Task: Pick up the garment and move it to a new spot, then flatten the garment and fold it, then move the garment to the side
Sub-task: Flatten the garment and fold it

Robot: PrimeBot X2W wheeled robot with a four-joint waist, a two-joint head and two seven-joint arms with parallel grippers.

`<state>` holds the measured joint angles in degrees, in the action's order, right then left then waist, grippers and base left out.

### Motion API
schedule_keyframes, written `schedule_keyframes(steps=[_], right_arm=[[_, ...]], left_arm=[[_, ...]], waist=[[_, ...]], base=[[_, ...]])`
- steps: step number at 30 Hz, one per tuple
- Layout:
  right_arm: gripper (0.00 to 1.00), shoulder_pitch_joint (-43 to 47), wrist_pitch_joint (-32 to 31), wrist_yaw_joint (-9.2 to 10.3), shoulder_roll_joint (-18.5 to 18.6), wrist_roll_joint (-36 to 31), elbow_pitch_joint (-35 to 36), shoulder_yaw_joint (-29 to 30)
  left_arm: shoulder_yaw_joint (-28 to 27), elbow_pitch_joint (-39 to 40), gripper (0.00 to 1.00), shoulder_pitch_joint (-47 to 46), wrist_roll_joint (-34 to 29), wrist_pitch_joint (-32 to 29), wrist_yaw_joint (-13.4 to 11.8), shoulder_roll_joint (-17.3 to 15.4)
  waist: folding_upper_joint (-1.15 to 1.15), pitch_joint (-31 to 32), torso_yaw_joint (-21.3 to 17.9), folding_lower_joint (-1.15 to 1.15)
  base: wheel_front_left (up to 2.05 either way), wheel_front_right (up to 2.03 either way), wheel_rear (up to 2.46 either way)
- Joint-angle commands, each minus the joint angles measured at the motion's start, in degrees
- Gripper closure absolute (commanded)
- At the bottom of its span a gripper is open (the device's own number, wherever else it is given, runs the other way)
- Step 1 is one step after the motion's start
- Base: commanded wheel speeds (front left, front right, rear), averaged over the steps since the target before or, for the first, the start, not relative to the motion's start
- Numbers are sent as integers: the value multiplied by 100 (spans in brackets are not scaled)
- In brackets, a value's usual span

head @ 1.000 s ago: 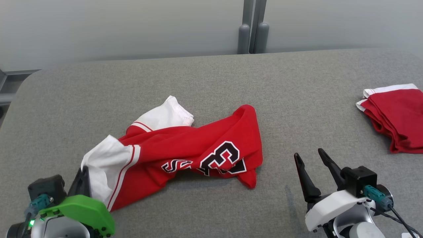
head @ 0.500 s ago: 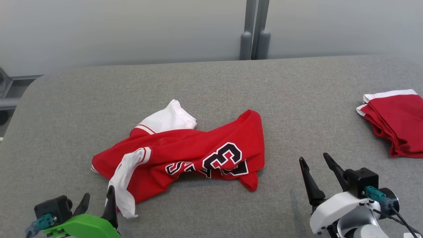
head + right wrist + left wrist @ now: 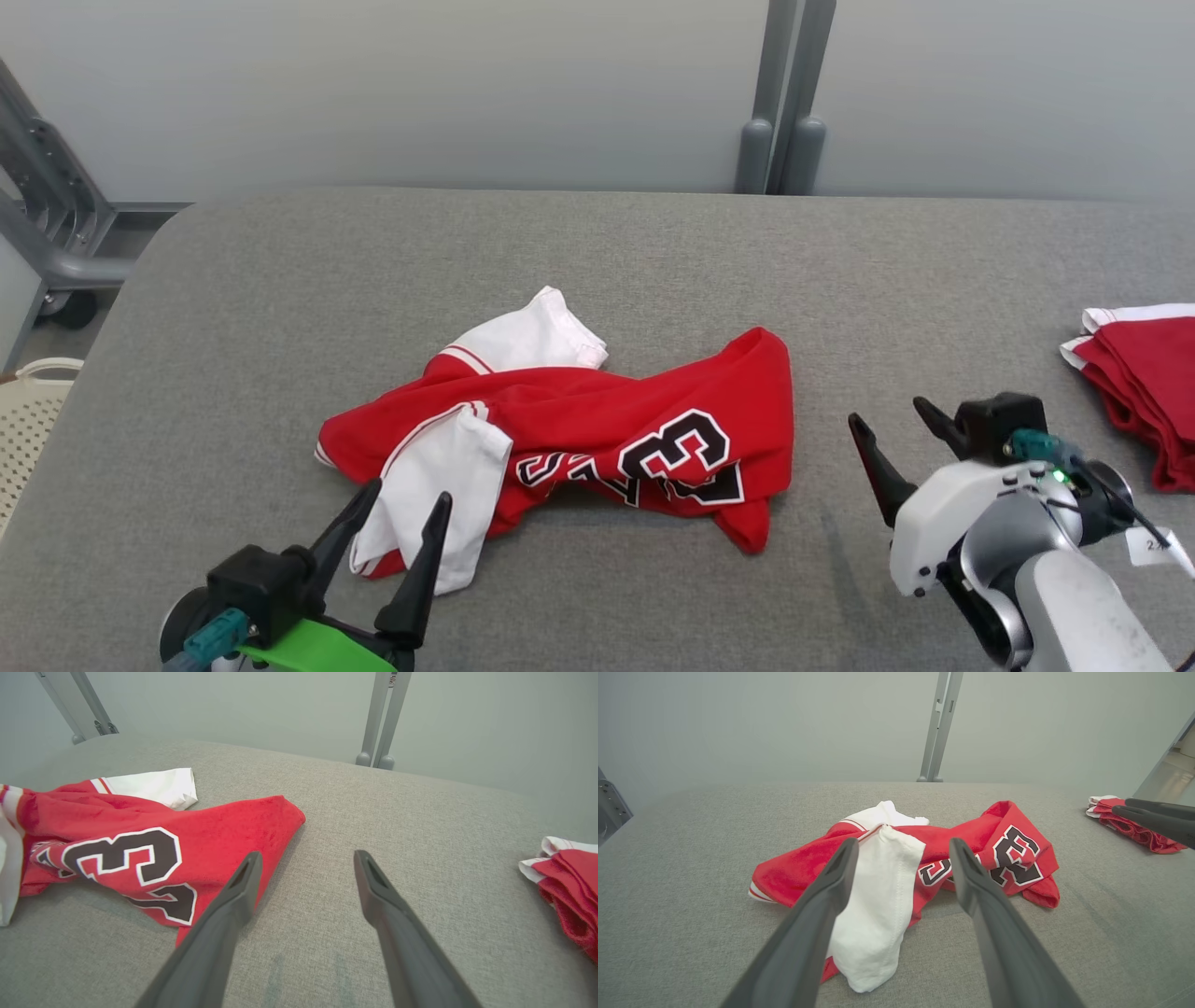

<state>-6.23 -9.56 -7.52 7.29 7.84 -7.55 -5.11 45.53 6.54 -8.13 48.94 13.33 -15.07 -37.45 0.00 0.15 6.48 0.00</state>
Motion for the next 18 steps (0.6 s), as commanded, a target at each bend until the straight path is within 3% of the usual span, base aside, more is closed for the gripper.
schedule_keyframes(steps=[1,6,12,18], right_arm=[[0,-245,-199,7,136,158,-118,-78],[0,-1115,-900,7,415,729,-685,-196],[0,-2069,-1733,6,652,1153,-1626,27],[0,-2693,-2284,5,890,1211,-2436,368]], left_arm=[[16,-97,0,-89,-136,78,118,103],[-92,-422,0,-10,-474,190,451,477],[-1001,-290,0,271,-1001,187,817,1196],[-2076,17,0,755,-1627,181,1789,2095]], waist=[[0,15,191,0],[0,-82,544,0],[0,-296,1132,0],[0,-603,1695,0]], base=[[0,0,0],[0,0,0],[0,0,0],[0,0,0]])
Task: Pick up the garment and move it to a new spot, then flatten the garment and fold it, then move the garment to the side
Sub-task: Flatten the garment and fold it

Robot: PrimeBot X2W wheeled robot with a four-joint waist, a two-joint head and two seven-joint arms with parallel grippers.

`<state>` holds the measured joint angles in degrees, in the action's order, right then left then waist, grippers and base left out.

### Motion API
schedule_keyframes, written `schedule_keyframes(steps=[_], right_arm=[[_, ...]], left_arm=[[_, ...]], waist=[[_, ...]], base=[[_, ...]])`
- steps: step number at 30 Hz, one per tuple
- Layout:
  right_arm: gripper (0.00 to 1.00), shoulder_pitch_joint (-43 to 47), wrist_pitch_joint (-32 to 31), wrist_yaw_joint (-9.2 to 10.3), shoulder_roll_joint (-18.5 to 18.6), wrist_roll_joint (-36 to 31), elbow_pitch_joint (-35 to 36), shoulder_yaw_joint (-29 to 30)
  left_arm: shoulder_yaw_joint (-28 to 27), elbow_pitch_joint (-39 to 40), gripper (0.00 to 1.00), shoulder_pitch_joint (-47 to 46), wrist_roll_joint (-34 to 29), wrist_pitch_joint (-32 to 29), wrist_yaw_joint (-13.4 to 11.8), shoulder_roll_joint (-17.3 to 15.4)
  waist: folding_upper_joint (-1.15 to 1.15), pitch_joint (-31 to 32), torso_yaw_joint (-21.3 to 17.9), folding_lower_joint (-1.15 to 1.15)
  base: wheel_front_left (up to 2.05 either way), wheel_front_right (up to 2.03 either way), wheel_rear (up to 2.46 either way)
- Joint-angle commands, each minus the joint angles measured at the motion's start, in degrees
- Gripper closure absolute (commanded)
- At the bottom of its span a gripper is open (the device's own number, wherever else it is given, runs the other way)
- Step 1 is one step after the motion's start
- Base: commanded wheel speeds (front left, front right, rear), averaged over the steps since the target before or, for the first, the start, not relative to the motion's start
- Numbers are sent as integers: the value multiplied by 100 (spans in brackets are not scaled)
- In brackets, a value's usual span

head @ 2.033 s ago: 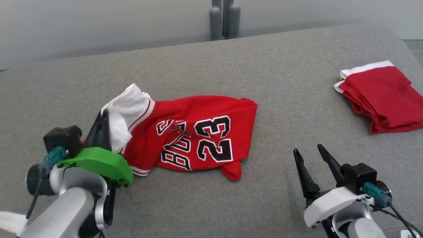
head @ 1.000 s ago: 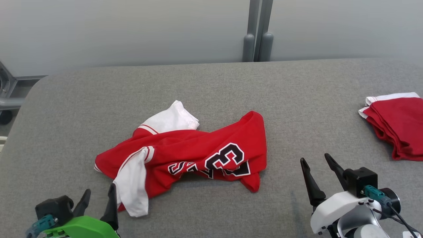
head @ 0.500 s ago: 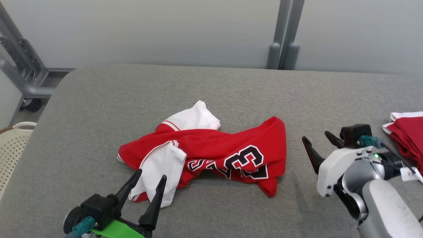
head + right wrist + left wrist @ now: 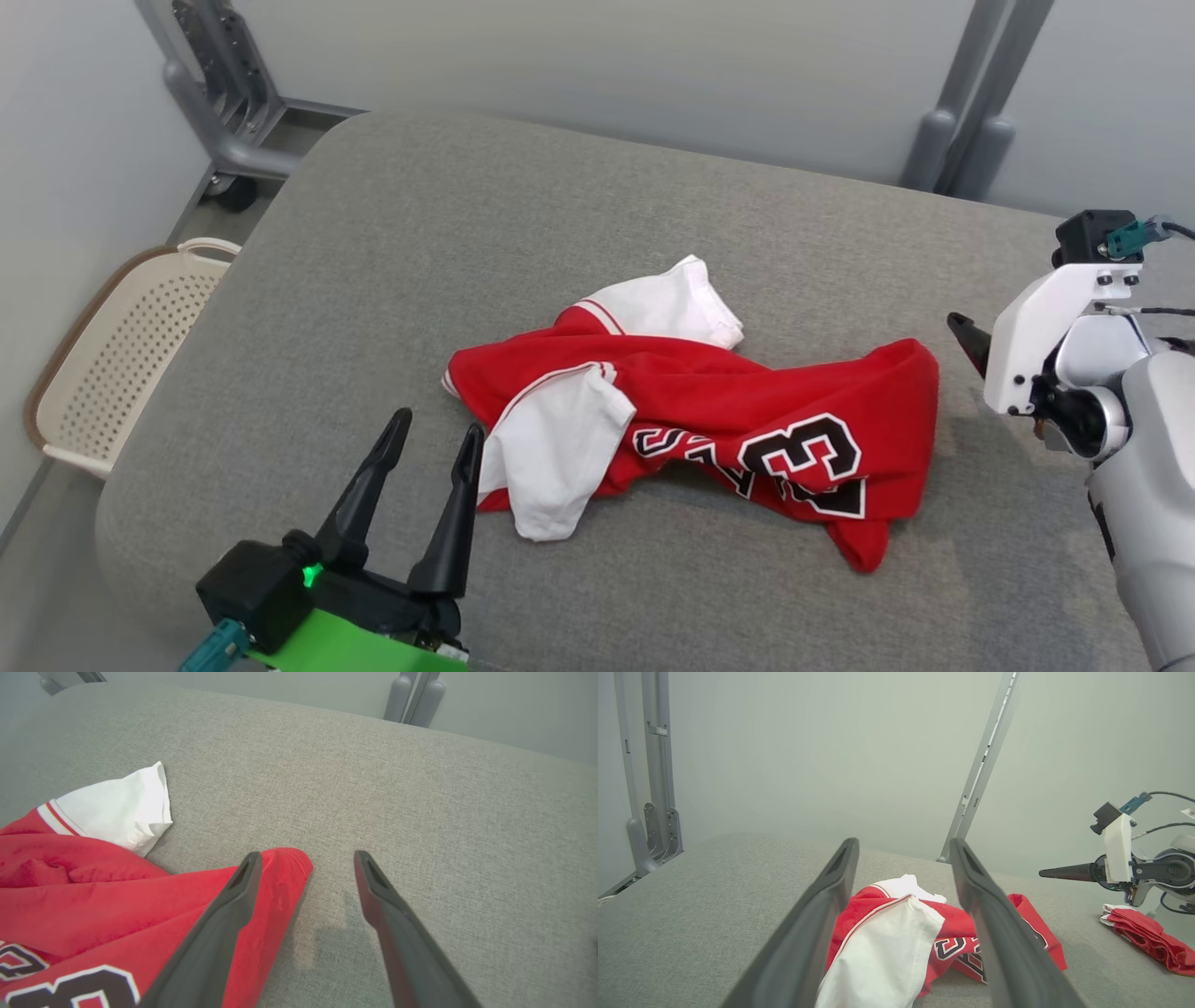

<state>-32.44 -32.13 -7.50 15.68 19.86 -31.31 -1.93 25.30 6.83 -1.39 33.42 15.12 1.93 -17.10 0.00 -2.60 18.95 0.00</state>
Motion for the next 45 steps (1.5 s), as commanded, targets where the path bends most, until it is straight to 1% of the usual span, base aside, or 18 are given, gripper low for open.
schedule_keyframes(steps=[1,3,6,11,15,16,17,18,19,21,26,32,37,41,45], right_arm=[[0,-145,-103,3,80,-16,-180,98],[0,-278,-219,3,105,-29,-388,228],[0,-437,-416,3,122,-108,-676,379],[0,-592,-682,3,130,-208,-939,470],[1,-595,-967,3,102,-371,-1109,539],[20,-576,-1037,3,87,-402,-1130,566],[53,-550,-1091,3,75,-428,-1140,589],[75,-515,-1136,3,62,-463,-1126,585],[100,-479,-1154,3,42,-479,-1090,568],[100,-397,-1158,3,2,-485,-967,524],[100,-320,-880,3,39,-347,-434,420],[100,-309,-339,3,190,-347,61,164],[100,-389,487,4,368,-460,408,-124],[100,-432,1425,5,608,-635,734,-396],[100,-340,2374,6,786,-837,1011,-396]], left_arm=[[-137,-42,0,145,-192,1,227,161],[-222,-64,0,209,-437,2,402,327],[-260,-95,0,247,-740,3,516,482],[-216,-200,0,234,-887,2,551,564],[-95,-209,0,82,-872,3,556,536],[-60,-224,0,69,-861,2,556,522],[-45,-235,0,48,-860,3,557,509],[-29,-246,0,27,-840,3,557,512],[-10,-269,0,17,-840,3,557,495],[-26,-294,0,-2,-815,3,558,492],[-37,-391,0,-51,-805,4,558,422],[-62,-437,0,-59,-828,4,556,383],[-97,-464,0,1,-874,3,555,346],[-135,-462,0,63,-910,3,555,316],[-183,-456,0,127,-951,3,555,300]], waist=[[0,-372,504,0],[0,-483,610,0],[0,-634,717,0],[0,-804,779,0],[0,-923,782,0],[0,-939,773,0],[0,-951,765,0],[0,-959,753,0],[0,-961,731,0],[0,-944,671,0],[0,-807,419,0],[0,-601,184,0],[0,-422,23,0],[0,-292,-110,0],[0,-166,-254,0]], base=[[0,0,0],[0,0,0],[0,0,0],[0,0,0],[0,0,0],[0,0,0],[0,0,0],[0,0,0],[0,0,0],[0,0,0],[0,0,0],[0,0,0],[0,0,0],[0,0,0],[0,0,0]])
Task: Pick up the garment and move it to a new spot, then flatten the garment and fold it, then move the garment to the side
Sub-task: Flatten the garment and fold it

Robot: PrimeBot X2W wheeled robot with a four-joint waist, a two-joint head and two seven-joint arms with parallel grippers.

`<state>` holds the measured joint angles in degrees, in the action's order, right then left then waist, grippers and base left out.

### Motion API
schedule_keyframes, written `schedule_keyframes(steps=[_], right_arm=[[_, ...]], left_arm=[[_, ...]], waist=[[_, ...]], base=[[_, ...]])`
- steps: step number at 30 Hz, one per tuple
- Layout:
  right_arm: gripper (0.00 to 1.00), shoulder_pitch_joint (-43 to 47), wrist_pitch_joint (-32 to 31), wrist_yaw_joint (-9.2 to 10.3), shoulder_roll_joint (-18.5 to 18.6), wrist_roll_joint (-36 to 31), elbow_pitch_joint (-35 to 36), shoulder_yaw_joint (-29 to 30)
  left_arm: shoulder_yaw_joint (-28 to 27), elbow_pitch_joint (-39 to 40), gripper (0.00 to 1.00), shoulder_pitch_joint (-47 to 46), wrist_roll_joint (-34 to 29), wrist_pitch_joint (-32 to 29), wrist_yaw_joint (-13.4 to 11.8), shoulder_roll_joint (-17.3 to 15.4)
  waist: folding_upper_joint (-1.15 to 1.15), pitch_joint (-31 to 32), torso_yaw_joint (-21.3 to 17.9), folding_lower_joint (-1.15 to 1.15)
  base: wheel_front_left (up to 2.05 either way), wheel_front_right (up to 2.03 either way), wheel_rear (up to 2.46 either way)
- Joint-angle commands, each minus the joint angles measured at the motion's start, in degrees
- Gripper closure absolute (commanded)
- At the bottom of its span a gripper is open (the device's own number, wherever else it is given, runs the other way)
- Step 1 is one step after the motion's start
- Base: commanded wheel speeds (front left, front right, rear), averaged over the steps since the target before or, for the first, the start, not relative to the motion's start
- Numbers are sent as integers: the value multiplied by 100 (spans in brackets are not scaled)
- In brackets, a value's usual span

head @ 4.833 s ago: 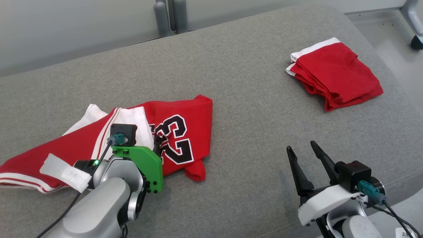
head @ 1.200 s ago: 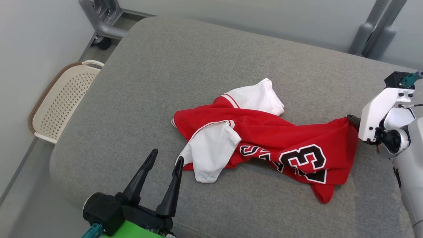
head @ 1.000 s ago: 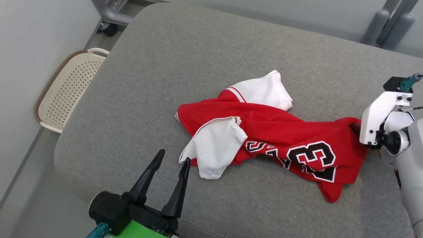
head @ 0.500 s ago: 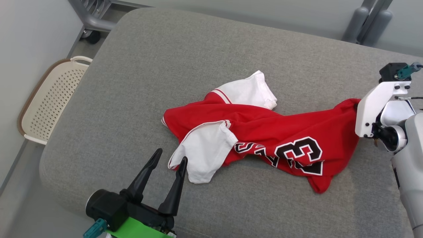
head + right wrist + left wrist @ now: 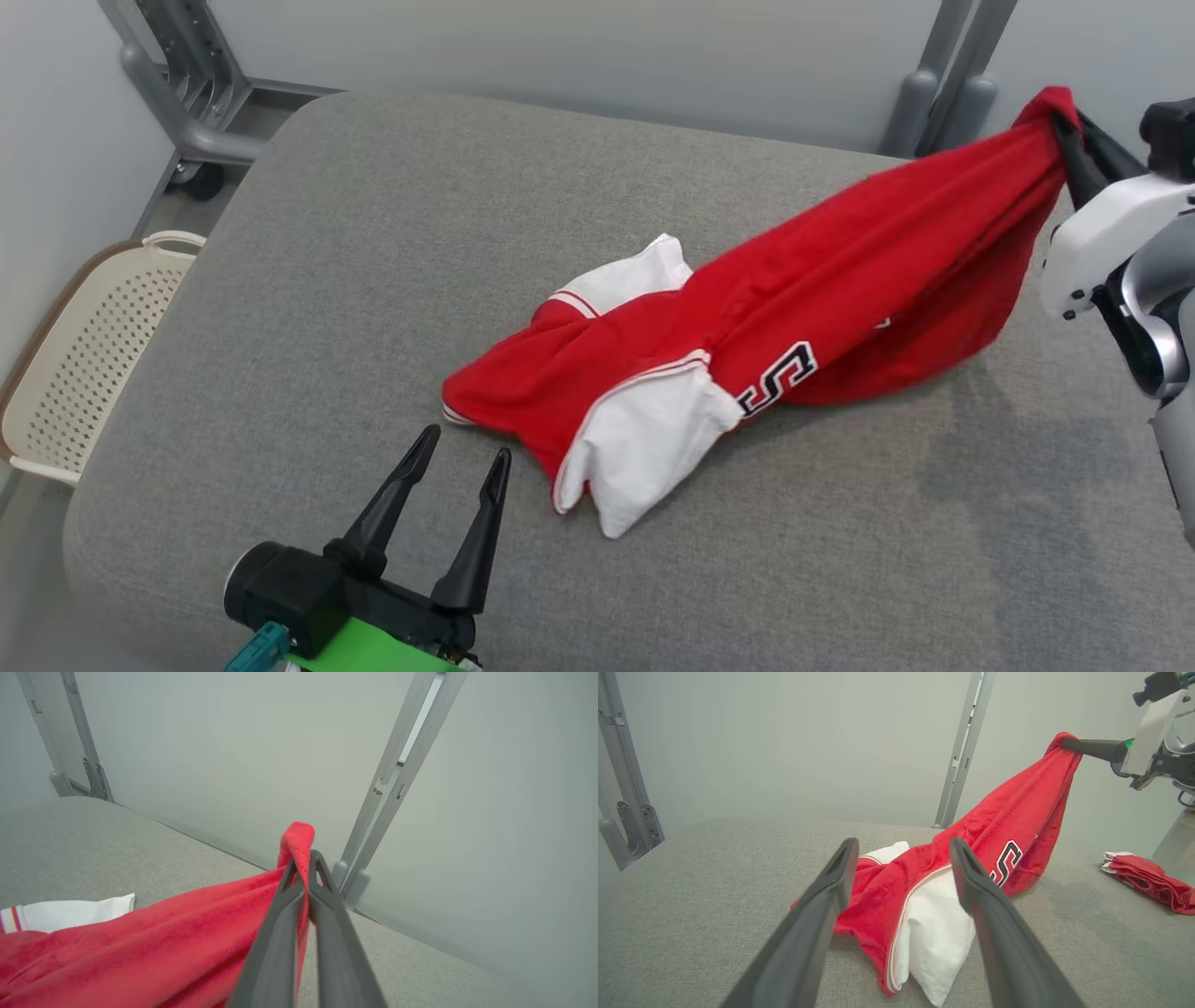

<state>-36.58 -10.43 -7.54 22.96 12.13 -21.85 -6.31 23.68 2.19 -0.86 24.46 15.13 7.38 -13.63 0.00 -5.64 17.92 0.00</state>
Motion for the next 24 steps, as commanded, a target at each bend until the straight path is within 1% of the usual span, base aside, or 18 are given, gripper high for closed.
schedule_keyframes(steps=[1,4,6,8,11,14,17,21,24], right_arm=[[100,163,374,11,108,-99,134,-8],[100,498,551,10,238,-60,340,-47],[100,626,534,11,282,-7,421,-9],[100,1015,474,11,378,51,626,9],[100,1690,314,11,397,86,928,210],[100,2341,190,10,270,123,1113,465],[100,2950,116,10,104,87,1210,593],[100,3575,86,10,-64,27,1152,484],[100,3856,69,11,-187,-60,1048,422]], left_arm=[[-26,7,0,84,-57,3,10,-51],[-33,-2,0,143,-63,3,10,-50],[-39,-1,0,164,-59,2,10,-44],[-51,-9,0,179,-55,2,11,-43],[-62,-15,0,217,-43,3,11,-49],[-35,-34,0,233,-38,2,11,-78],[10,-68,0,203,-16,2,11,-108],[46,-108,0,164,4,3,11,-149],[45,-137,0,187,18,2,11,-178]], waist=[[0,165,-183,0],[0,231,-272,0],[0,244,-303,0],[0,265,-378,0],[0,276,-509,0],[0,270,-633,0],[0,259,-727,0],[0,237,-821,0],[0,220,-899,0]], base=[[0,0,0],[0,0,0],[0,0,0],[0,0,0],[0,0,0],[0,0,0],[0,0,0],[0,0,0],[0,0,0]])
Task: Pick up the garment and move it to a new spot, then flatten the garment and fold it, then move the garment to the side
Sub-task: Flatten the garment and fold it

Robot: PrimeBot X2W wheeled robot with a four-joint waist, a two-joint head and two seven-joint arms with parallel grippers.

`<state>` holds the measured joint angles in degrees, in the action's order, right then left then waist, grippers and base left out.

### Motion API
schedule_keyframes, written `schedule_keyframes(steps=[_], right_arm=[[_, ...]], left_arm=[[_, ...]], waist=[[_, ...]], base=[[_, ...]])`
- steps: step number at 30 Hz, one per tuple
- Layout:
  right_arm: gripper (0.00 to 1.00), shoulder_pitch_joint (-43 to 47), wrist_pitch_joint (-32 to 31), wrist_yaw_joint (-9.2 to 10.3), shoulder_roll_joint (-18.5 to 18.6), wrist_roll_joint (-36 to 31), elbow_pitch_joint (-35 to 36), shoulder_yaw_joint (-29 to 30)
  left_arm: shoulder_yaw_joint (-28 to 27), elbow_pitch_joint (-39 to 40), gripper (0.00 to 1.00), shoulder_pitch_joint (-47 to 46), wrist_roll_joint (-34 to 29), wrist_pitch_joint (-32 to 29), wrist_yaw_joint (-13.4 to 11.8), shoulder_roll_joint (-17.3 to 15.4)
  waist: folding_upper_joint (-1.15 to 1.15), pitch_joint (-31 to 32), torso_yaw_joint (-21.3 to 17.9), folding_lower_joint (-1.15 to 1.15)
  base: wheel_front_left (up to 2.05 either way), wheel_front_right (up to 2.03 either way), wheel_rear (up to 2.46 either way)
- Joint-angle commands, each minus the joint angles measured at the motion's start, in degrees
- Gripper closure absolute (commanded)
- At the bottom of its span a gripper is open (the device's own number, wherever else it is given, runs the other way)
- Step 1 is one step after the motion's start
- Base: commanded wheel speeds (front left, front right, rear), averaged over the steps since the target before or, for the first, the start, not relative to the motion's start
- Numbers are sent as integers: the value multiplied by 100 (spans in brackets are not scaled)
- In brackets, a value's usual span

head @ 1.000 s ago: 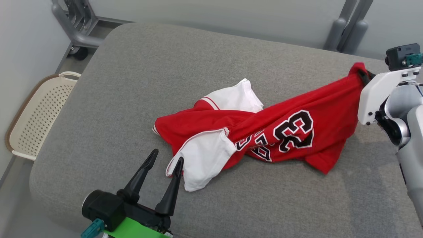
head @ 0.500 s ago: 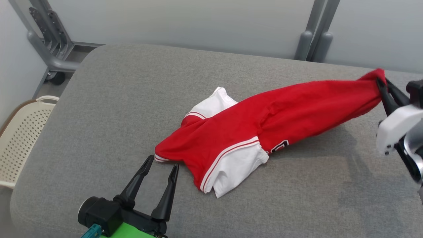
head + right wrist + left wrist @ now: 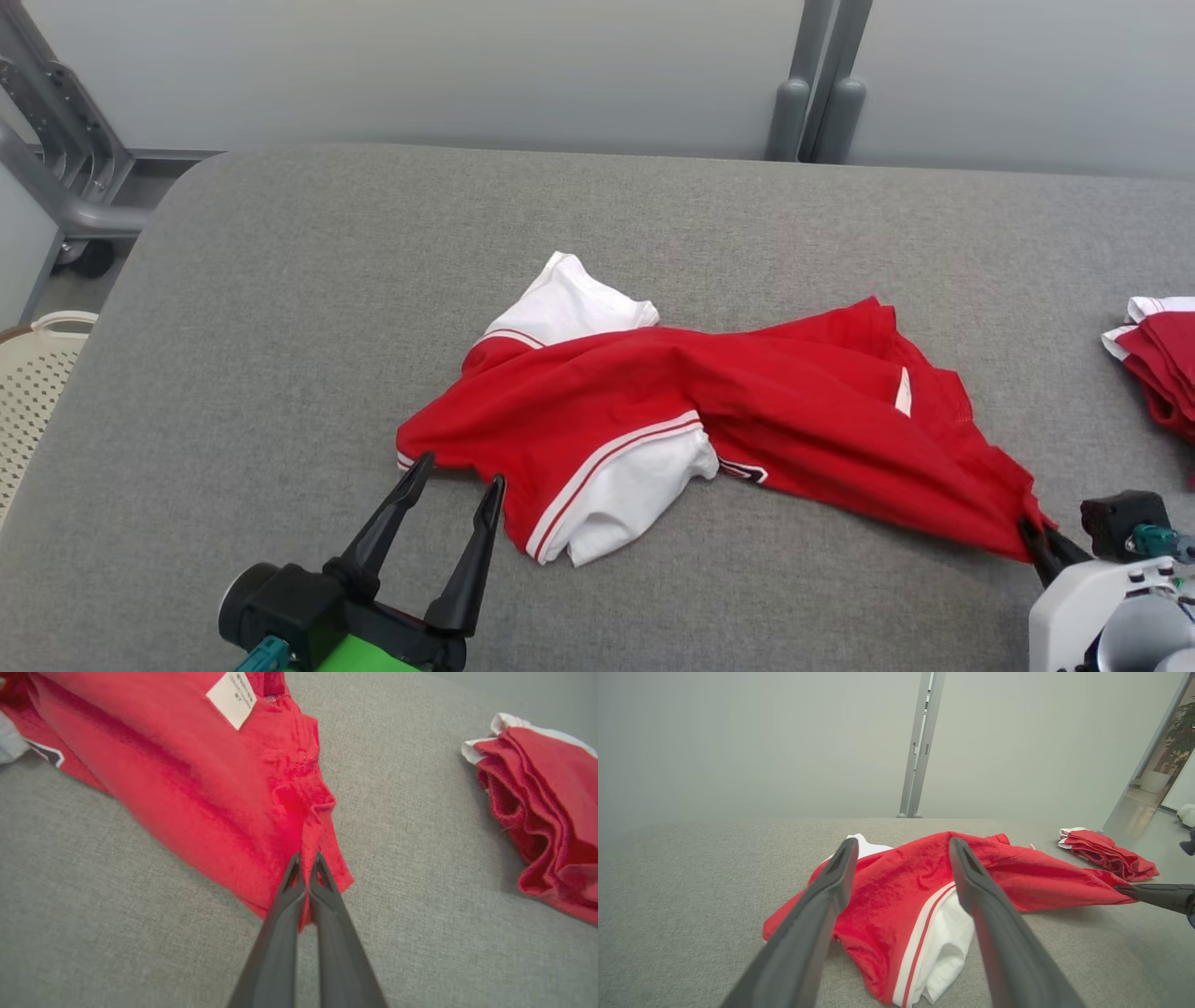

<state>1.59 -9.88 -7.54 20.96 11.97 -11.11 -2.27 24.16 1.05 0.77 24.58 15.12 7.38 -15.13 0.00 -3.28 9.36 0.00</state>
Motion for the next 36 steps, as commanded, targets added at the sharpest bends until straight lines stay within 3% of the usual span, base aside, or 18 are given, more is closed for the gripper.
schedule_keyframes(steps=[1,2,3,4,9,17,25,30,36], right_arm=[[100,88,30,11,-19,-49,-108,35],[100,135,26,11,-49,-96,-180,58],[68,169,-8,11,-70,-141,-256,41],[0,185,-40,11,-109,-145,-328,65],[0,193,-59,10,-253,-241,-480,314],[0,160,195,10,-614,-345,-91,673],[0,176,839,10,-1400,-711,579,1250],[0,295,890,10,-1641,-793,727,1213],[0,380,840,10,-1753,-829,956,1121]], left_arm=[[-1,-29,0,28,9,4,11,-45],[25,-41,0,29,16,3,11,-62],[40,-53,0,24,9,4,11,-81],[40,-59,0,25,8,3,11,-89],[73,-117,0,55,16,3,10,-115],[206,-281,0,120,104,3,10,-166],[421,-607,0,217,379,-1,10,-171],[802,-998,0,42,684,-232,10,-190],[1110,-1738,0,-446,545,-380,10,-134]], waist=[[0,-16,-65,0],[0,-17,-79,0],[0,-13,-92,0],[0,-4,-102,0],[0,72,-116,0],[0,222,-100,0],[0,339,-55,0],[0,363,-65,0],[0,246,-210,0]], base=[[0,0,0],[0,0,0],[0,0,0],[0,0,0],[0,0,0],[0,0,0],[0,0,0],[0,0,0],[0,0,0]])
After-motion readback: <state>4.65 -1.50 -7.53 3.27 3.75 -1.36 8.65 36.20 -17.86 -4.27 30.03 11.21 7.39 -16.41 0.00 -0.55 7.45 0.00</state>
